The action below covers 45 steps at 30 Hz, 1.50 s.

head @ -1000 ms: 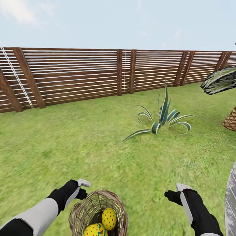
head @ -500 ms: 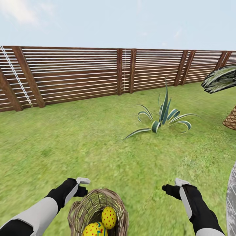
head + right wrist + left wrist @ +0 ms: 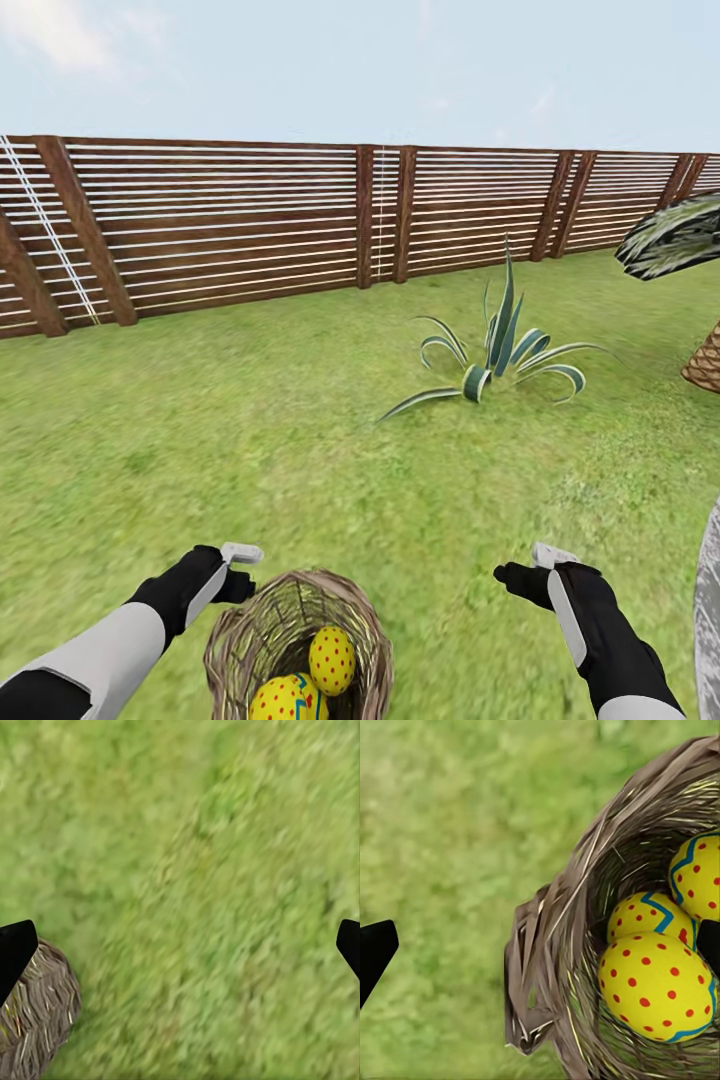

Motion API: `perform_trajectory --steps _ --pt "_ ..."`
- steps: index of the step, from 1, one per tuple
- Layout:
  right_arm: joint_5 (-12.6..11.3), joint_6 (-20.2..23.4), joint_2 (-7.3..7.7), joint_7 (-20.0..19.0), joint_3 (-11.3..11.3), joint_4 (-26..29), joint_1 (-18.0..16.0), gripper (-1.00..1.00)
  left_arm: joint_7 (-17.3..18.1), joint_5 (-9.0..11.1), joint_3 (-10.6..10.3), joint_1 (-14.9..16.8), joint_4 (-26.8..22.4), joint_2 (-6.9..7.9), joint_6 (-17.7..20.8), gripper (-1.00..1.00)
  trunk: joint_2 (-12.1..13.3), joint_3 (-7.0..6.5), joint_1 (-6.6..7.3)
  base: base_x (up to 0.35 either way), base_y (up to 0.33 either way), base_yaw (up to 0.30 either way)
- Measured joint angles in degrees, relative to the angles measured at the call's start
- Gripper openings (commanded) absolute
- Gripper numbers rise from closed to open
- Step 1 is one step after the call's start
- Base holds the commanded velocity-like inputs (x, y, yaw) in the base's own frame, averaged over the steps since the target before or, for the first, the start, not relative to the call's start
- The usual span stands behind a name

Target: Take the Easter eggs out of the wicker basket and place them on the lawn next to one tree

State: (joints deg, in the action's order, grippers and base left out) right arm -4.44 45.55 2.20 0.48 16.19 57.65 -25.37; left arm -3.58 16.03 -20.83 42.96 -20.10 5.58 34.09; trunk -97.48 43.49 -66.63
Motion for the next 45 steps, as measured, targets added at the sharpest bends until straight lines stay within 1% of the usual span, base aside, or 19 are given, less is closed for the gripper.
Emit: perform_trajectory --steps 10,14,16,19,22,24,26,27,28,29,30,32,36,42,45 --pt "0.0 0.2 -0.08 0.0 -0.1 0.1 0.0 1.0 0.0 0.0 -0.1 0.0 0.0 0.01 -0.1 1.0 -4.0 1.8 -2.2 0.0 0.0 0.0" --pt "0.0 0.2 -0.08 0.0 -0.1 0.2 0.0 1.0 0.0 0.0 -0.2 0.0 0.3 -0.31 -0.5 1.0 -5.6 2.51 -3.08 0.0 0.0 0.0" --pt "0.0 0.2 -0.08 0.0 -0.1 0.3 0.0 1.0 0.0 0.0 -0.2 0.0 1.2 -0.91 -0.8 1.0 -6.4 2.87 -3.52 0.0 0.0 0.0" --pt "0.1 0.3 -0.05 0.0 -0.1 0.4 0.0 1.0 0.0 0.0 -0.2 0.0 1.7 -1.37 -0.9 1.0 -7.6 3.41 -4.17 0.0 0.0 0.0" --pt "0.0 0.3 0.09 -0.3 -0.1 0.4 0.0 1.0 0.0 0.0 -0.2 0.0 1.9 -1.47 -1.3 1.0 -8.8 3.95 -4.83 0.0 0.0 0.0" --pt "-0.1 0.3 0.14 -1.3 -0.1 0.5 0.0 1.0 0.0 0.0 -0.2 0.0 2.0 -1.49 -2.0 1.0 -9.6 4.31 -5.27 0.0 0.0 0.0" --pt "-0.1 0.4 0.16 -7.1 0.0 0.6 0.0 1.0 0.0 0.0 -0.2 0.0 2.0 -1.5 -2.8 1.0 -10.4 4.67 -5.71 0.0 0.0 0.0" --pt "-0.1 0.4 0.19 -9.0 0.0 0.6 0.0 1.0 0.0 0.0 -0.2 0.0 2.0 -1.5 -2.8 1.0 -10.8 4.85 -5.93 0.0 0.0 0.0" --pt "-0.1 0.4 0.35 -15.1 0.1 0.6 0.0 1.0 0.0 0.0 -0.2 0.0 2.0 -1.5 -3.0 1.0 -11.2 5.03 -6.15 0.0 0.0 0.0" --pt "0.0 0.4 0.41 -17.3 0.1 0.6 0.0 1.0 0.0 0.0 -0.2 0.0 2.0 -1.5 -3.0 1.0 -11.6 5.21 -6.37 0.0 0.0 0.0" --pt "0.1 0.4 0.52 -21.1 0.2 0.7 0.0 1.0 0.0 0.0 -0.2 0.0 2.0 -1.5 -3.1 1.0 -12.0 5.39 -6.59 0.0 0.0 0.0" --pt "0.4 0.4 0.65 -27.1 0.3 0.7 0.0 1.0 0.0 0.0 -0.2 0.0 2.0 -1.49 -3.2 1.0 -12.8 5.75 -7.03 0.0 0.0 0.0" --pt "0.7 0.2 0.64 -29.5 0.3 0.6 0.0 1.0 0.0 0.0 -0.2 0.0 2.0 -1.43 -3.2 1.0 -14.4 6.46 -7.91 0.0 0.0 0.0" --pt "0.8 0.2 0.7 -30.1 0.4 0.6 0.0 1.0 0.1 0.1 -0.2 0.0 2.2 -1.24 -3.2 1.0 -16.8 7.54 -9.23 0.0 0.0 0.0" --pt "0.7 0.2 0.71 -30.1 0.4 0.6 0.0 1.0 0.1 0.0 -0.2 0.0 4.5 -1.23 -3.3 1.0 -18.1 8.08 -9.89 0.0 0.0 0.0"
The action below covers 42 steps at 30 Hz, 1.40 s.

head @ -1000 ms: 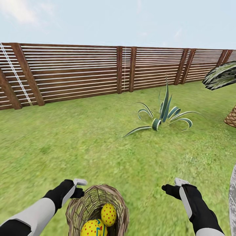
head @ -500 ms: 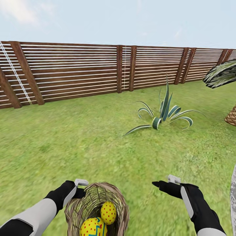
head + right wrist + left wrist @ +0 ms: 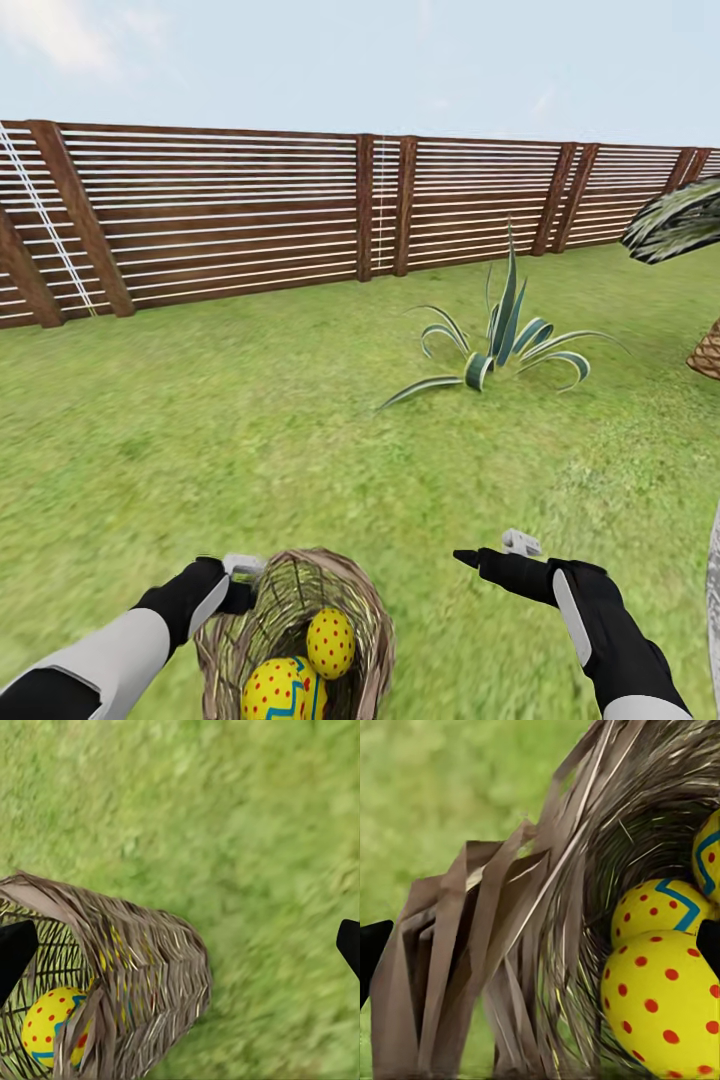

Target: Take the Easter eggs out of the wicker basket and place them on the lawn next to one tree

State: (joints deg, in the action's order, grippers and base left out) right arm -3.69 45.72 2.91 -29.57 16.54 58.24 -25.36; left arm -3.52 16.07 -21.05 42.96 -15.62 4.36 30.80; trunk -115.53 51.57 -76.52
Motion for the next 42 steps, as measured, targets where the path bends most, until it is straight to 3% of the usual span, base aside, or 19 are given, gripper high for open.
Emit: perform_trajectory --steps 10,19,23,24,29,30,38,41,42 --pt "0.0 0.1 -0.02 0.0 0.0 0.0 0.0 1.0 0.0 -0.5 -0.3 -0.1 3.3 -0.24 -0.1 1.0 -4.0 1.79 -2.19 0.0 0.0 0.0" --pt "0.0 0.2 0.0 0.0 0.0 -0.2 0.0 1.0 -0.1 -0.1 -0.1 -0.1 3.4 0.09 -0.2 1.0 -4.0 1.8 -2.2 0.0 0.0 0.0" --pt "0.0 0.2 0.0 0.0 0.0 -0.3 0.0 1.0 -0.1 -1.4 -0.6 -0.1 4.5 0.09 -4.1 1.0 -4.0 1.78 -2.19 0.0 0.0 0.0" --pt "0.0 0.2 0.0 0.0 0.0 -0.3 0.0 1.0 -0.1 -1.7 -0.7 -0.1 4.7 0.03 -4.4 -1.0 -4.0 1.78 -2.19 0.0 0.0 0.0" --pt "-0.1 0.2 0.0 0.0 0.0 -0.4 0.0 1.0 -0.3 -2.0 -0.9 0.0 4.9 -0.08 -4.7 -1.0 -4.0 1.78 -2.19 0.0 0.0 0.0" --pt "-0.1 0.2 0.0 0.0 0.0 -0.4 0.0 1.0 0.1 -1.0 -0.6 0.2 4.9 -0.11 -4.7 -1.0 -4.0 1.78 -2.18 0.0 0.0 0.0" --pt "-0.2 0.2 0.0 0.1 0.0 -0.6 0.0 1.0 -0.1 -1.8 -0.6 0.0 4.9 -0.23 -4.7 -1.0 -4.0 1.78 -2.18 0.0 0.0 0.0" --pt "-0.3 0.2 0.0 0.1 -0.1 -0.7 0.0 1.0 -0.1 -1.5 -0.8 0.0 4.9 -0.2 -4.7 -1.0 -4.0 1.78 -2.19 0.0 0.0 0.0" --pt "-0.3 0.2 -0.03 0.1 -0.1 -0.7 0.0 1.0 -0.2 -0.5 -0.3 -0.1 4.8 -0.23 -4.8 -1.0 -3.6 1.62 -1.98 0.0 0.0 0.0"
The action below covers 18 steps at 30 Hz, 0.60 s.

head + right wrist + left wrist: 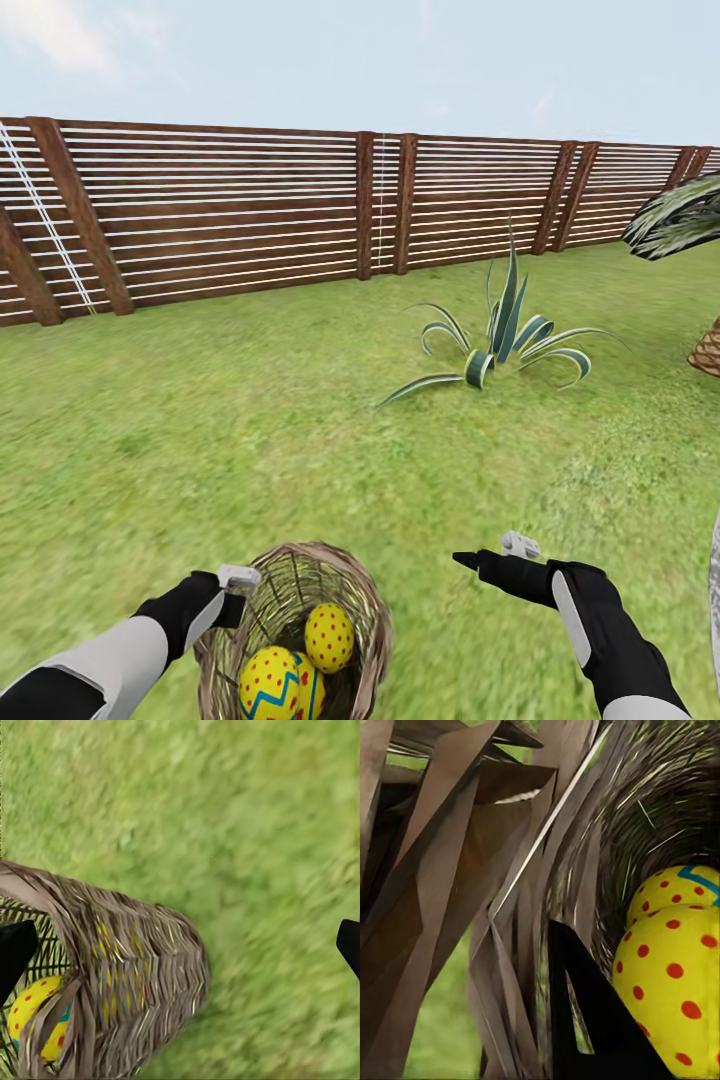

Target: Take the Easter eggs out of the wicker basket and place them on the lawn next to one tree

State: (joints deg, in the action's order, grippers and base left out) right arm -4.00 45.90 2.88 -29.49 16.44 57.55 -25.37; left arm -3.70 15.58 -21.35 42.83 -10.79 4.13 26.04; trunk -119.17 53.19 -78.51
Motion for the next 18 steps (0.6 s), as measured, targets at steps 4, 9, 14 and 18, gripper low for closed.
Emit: perform_trajectory --steps 4,9,14,18 --pt "0.0 0.0 -0.06 0.0 0.0 -0.1 0.0 1.0 0.1 0.8 0.3 0.0 0.0 -0.03 0.0 -1.0 1.6 -0.71 0.88 0.0 0.0 0.0" --pt "0.1 -0.2 -0.2 0.1 0.0 0.0 0.0 1.0 0.1 0.9 0.4 0.0 -0.1 -0.04 0.0 -1.0 3.6 -1.61 1.97 0.0 0.0 0.0" --pt "0.2 -0.3 -0.08 -0.1 0.0 0.0 0.0 1.0 0.1 0.7 0.2 0.0 -0.1 -0.03 0.1 -1.0 5.6 -2.51 3.07 0.0 0.0 0.0" --pt "0.0 -0.4 -0.19 0.0 0.0 0.0 0.0 1.0 0.1 0.8 0.3 0.0 -0.2 -0.02 0.1 -1.0 7.2 -3.23 3.95 0.0 0.0 0.0"
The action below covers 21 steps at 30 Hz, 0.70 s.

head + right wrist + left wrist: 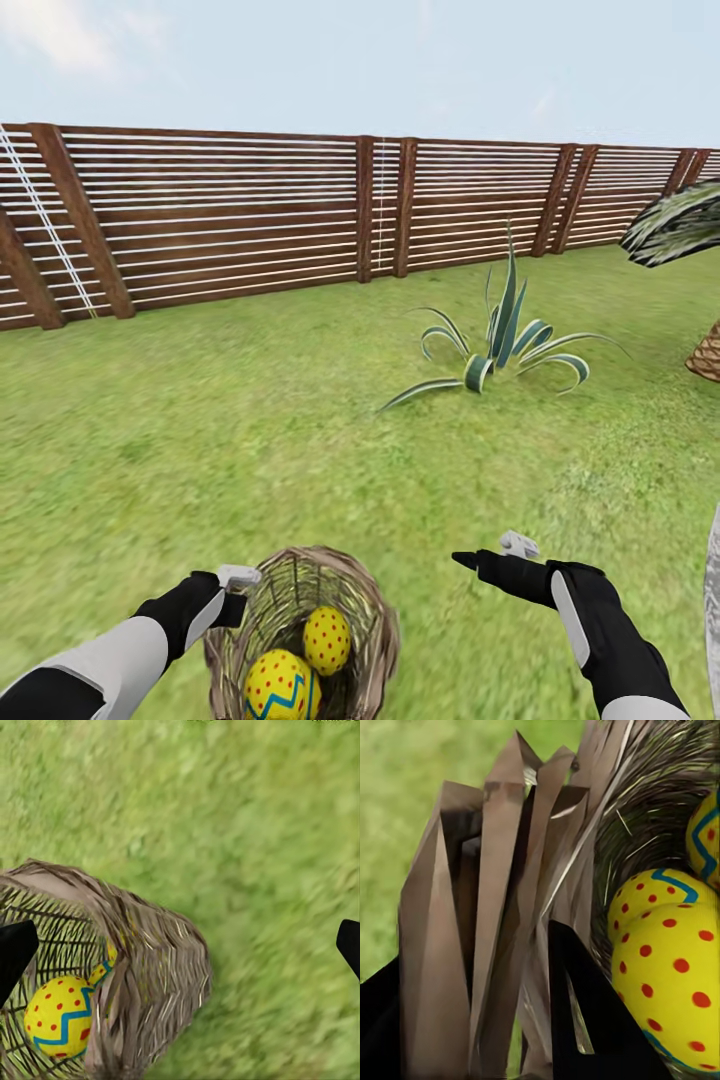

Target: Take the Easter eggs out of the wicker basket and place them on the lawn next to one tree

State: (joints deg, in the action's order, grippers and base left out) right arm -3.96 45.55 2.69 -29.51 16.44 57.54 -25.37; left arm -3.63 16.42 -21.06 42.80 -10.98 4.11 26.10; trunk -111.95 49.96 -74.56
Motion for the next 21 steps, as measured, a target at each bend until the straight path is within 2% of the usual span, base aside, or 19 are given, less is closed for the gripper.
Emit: perform_trajectory --steps 5,6,8,10,21 --pt "0.0 0.0 0.13 0.0 0.0 0.0 0.0 1.0 -0.1 0.2 0.1 0.0 0.1 0.06 0.0 -1.0 2.0 -0.9 1.1 0.0 0.0 0.0" --pt "4.9 -3.3 -0.52 8.5 -0.4 -4.5 0.0 1.0 0.0 -0.5 0.6 0.0 0.0 0.34 0.0 -1.0 2.4 -1.07 1.31 0.0 0.0 0.0" --pt "4.8 -4.0 -0.56 9.0 -0.5 -5.4 0.0 1.0 0.0 -0.6 -0.3 0.0 0.1 0.37 0.0 -1.0 3.2 -1.43 1.76 0.0 0.0 0.0" --pt "4.8 -4.1 -0.45 9.0 -0.4 -5.4 0.0 1.0 0.0 -0.3 0.2 0.0 0.1 0.34 -0.1 -1.0 4.0 -1.8 2.2 0.0 0.0 0.0" --pt "4.8 -4.3 -0.56 9.1 -0.4 -5.6 0.0 1.0 0.0 -0.5 0.0 0.0 0.1 0.17 -0.1 -1.0 8.4 -3.77 4.61 0.0 0.0 0.0"
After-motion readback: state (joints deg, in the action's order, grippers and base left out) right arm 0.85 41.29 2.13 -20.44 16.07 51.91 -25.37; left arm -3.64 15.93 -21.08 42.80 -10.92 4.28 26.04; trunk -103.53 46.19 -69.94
